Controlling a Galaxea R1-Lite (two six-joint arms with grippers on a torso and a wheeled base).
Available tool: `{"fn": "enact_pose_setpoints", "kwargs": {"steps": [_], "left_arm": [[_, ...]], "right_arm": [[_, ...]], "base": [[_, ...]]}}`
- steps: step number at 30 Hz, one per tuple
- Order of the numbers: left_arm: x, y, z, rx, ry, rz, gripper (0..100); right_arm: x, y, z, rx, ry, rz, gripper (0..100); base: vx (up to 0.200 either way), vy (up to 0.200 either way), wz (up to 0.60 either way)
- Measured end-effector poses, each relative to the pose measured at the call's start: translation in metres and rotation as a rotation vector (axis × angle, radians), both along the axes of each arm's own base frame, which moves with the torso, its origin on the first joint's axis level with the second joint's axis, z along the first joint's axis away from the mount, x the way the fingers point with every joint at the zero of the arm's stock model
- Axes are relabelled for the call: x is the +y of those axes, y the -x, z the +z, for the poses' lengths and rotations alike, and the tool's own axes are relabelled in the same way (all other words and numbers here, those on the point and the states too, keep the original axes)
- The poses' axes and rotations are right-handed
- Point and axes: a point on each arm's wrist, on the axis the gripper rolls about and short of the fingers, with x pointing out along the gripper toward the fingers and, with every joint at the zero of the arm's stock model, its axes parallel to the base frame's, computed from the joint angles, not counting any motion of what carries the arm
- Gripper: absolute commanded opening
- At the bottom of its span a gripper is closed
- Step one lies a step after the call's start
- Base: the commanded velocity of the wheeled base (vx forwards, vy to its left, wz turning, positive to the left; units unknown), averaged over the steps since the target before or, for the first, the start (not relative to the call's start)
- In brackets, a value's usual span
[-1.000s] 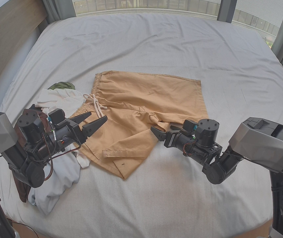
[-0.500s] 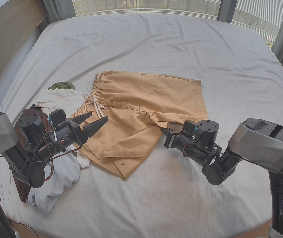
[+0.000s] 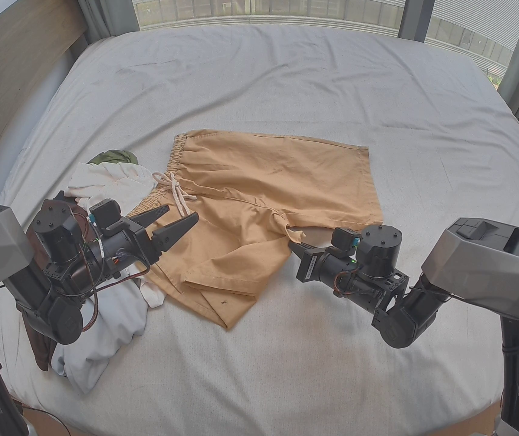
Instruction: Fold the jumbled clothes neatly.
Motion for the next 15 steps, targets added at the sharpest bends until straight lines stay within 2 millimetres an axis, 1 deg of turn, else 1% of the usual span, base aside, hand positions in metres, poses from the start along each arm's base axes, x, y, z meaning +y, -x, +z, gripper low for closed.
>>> {"fn": "enact_pose_setpoints", "kwargs": {"steps": [4,6,10,15], "left_arm": [[0.000,0.000,0.000,-0.001,0.000,0.000,100],[0.000,0.000,0.000,-0.001,0.000,-0.001,100],[0.000,0.000,0.000,0.000,0.000,-0.001,100],[0.000,0.000,0.000,0.000,0.000,-0.001,100]], "right_arm": [[0.007,0.011,0.014,-0.012,-0.008,0.030,0],[0.008,0.012,0.019,-0.016,-0.011,0.037,0],[0.010,0.010,0.028,-0.019,-0.014,0.047,0],[0.012,0.002,0.039,-0.036,-0.028,0.056,0]], "base": [[0.000,0.000,0.00],[0.000,0.000,0.00],[0.000,0.000,0.00],[0.000,0.000,0.00]]}}
